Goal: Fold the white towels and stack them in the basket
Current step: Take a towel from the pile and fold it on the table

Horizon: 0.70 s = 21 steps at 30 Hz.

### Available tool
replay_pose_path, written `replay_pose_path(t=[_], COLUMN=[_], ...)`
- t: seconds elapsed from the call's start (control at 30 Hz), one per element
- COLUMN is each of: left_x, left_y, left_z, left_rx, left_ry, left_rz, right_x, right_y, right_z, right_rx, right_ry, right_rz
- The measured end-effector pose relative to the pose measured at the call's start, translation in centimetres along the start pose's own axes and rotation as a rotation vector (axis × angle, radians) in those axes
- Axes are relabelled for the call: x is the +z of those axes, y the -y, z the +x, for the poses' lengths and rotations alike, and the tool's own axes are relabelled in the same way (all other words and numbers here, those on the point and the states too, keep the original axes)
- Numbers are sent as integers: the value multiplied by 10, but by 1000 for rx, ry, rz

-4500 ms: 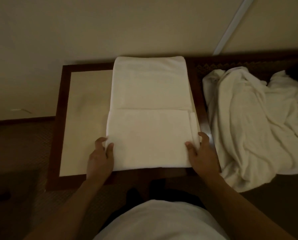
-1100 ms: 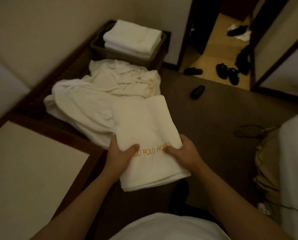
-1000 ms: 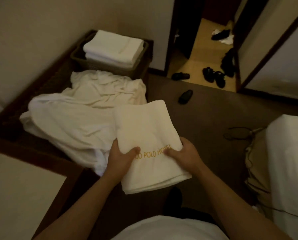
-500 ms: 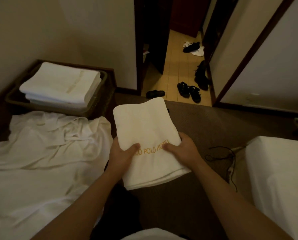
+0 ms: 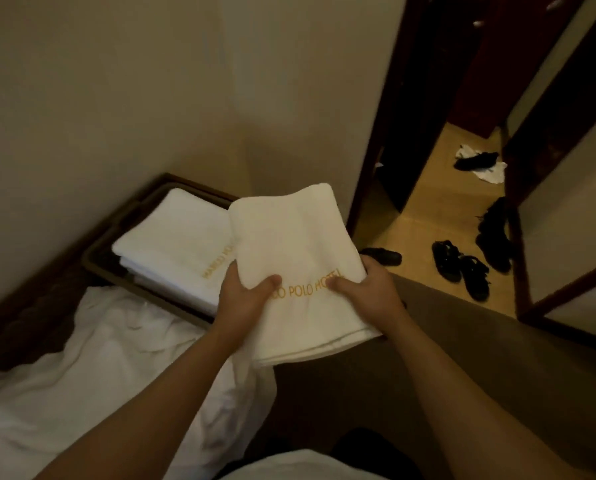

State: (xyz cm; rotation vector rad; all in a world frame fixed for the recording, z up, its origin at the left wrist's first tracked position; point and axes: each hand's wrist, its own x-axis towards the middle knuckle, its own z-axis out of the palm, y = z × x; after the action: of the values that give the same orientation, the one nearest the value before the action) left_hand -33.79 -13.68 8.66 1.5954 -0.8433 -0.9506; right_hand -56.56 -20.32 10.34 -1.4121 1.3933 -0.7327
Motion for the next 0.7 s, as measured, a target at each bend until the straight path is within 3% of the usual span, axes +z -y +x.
replay_pose_path(t=[0.33,0.5,0.57,0.7], left_x=[-93,-102,-96,-62], left_y=[-41,-55,-49,11], left_z=[98,125,131,125], left_rx=[-22,-52,-114,-463], left_ry=[-524,-779,-845,-866], left_rz=[-93,-134,-109,-125], right_x=[118,155,167,172], right_y=[134,176,171,100], right_z=[184,245,267,305], right_rx=[-224,-279,-243,0], right_ry=[452,665,752,940], right_rz=[-35,-56,-85,-416])
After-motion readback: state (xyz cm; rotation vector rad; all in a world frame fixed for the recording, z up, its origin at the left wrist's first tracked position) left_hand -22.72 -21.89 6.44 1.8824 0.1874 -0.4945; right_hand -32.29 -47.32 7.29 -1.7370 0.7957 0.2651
